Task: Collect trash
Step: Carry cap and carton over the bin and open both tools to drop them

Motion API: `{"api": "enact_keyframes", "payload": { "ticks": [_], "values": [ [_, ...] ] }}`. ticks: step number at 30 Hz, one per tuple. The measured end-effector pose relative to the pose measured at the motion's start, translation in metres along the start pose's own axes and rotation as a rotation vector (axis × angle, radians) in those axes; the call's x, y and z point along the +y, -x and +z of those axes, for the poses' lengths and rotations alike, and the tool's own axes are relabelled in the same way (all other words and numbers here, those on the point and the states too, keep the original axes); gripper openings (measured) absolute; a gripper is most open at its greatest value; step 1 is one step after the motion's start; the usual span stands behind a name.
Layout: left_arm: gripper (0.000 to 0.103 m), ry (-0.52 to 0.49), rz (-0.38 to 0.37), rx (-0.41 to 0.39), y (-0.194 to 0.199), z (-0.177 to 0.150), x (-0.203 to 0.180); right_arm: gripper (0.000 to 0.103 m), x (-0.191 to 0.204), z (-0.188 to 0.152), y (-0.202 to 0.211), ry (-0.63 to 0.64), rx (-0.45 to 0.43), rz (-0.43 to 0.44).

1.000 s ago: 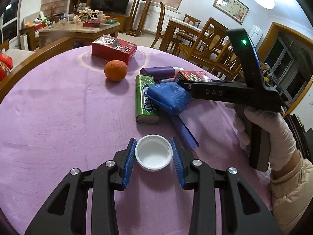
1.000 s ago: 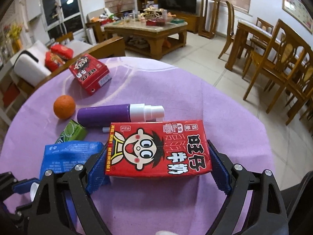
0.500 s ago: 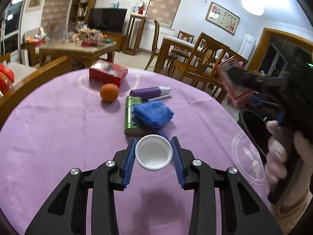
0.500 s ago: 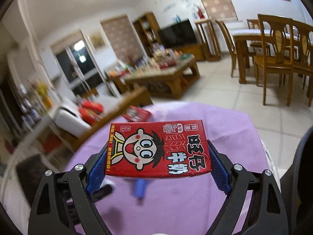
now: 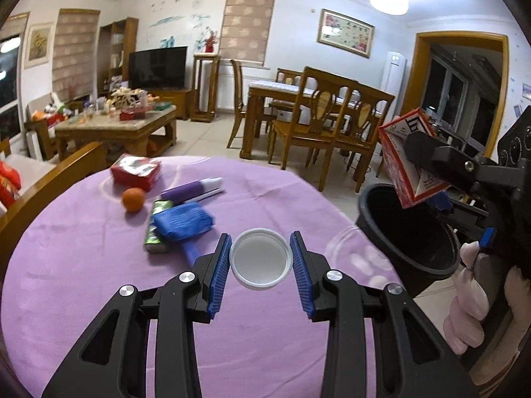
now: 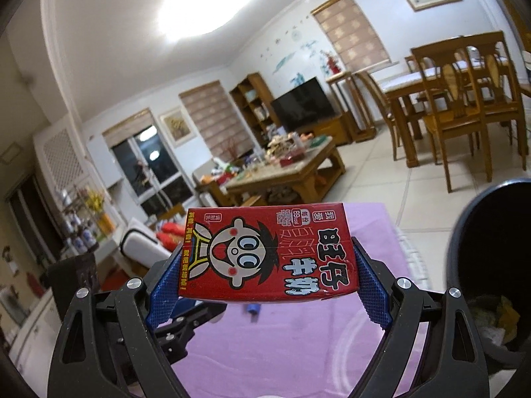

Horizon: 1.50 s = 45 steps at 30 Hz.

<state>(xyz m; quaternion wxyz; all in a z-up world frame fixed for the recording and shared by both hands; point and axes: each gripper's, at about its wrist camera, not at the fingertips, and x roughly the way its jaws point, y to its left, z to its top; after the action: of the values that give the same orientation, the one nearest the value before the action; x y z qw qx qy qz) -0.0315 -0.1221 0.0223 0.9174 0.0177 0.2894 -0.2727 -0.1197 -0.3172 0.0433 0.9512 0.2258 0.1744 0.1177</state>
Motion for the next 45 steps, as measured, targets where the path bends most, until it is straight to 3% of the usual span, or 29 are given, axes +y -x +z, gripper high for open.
{"api": "enact_keyframes", "payload": {
  "ticks": [9, 24, 35, 45],
  "values": [
    [0.036, -0.086, -0.057, 0.003, -0.014, 0.003, -0.062, 0.088, -0.063, 0.015, 0.068, -0.067, -0.096, -0.078],
    [0.036, -0.194, -0.162, 0.032, -0.055, 0.012, -0.144, 0.088, -0.165, 0.024, 0.143, -0.194, -0.204, -0.192],
    [0.036, -0.263, -0.272, 0.040, -0.103, 0.016, -0.201, 0.088, -0.221, 0.006, 0.173, -0.297, -0.251, -0.295],
    [0.037, -0.303, -0.325, 0.102, -0.145, 0.008, -0.235, 0.088, -0.278, -0.016, 0.171, -0.381, -0.215, -0.407]
  ]
}}
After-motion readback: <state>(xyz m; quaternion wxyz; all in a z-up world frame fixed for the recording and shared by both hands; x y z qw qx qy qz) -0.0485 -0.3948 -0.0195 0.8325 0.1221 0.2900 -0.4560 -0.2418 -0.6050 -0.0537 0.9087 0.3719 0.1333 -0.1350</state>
